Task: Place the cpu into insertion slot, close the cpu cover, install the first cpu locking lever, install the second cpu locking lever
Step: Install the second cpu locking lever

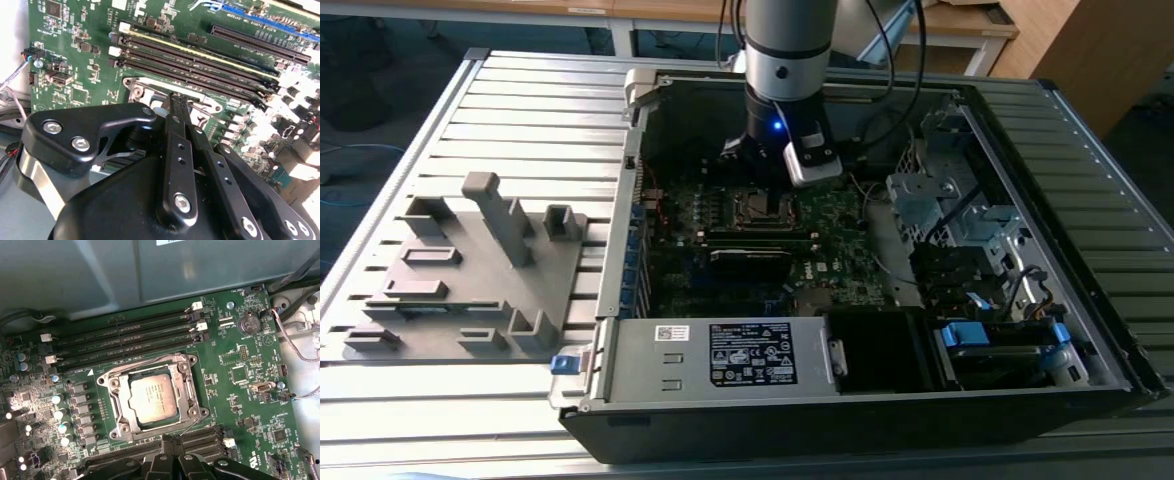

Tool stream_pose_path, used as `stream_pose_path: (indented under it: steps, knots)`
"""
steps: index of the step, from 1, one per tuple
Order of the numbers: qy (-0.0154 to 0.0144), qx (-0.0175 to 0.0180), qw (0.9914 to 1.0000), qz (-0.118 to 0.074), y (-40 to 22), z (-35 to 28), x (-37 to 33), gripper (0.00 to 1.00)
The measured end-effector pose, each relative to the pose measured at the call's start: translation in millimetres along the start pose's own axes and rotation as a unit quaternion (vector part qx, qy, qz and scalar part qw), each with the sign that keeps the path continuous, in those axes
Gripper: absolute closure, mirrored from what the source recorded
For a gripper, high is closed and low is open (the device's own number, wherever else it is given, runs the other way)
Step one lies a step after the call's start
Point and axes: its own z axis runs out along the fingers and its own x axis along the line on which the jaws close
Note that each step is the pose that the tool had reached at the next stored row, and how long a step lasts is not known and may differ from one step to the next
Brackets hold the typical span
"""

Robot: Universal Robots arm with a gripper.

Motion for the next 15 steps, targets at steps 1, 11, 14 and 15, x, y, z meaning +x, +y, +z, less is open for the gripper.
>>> stream_pose_path:
  steps: [1, 11, 14, 15]
  knots:
    - [0.0000, -0.0001, 1.00000, -0.001, -0.4, 0.0, -0.1, 0.89]
    - [0.0000, -0.0010, 0.99991, -0.014, -3.0, 0.7, 3.7, 0.89]
    - [0.0000, -0.0010, 0.99990, -0.014, -4.0, 0.7, 7.6, 0.89]
    - [0.0001, -0.0009, 0.99990, -0.014, -4.1, 0.6, 8.4, 0.89]
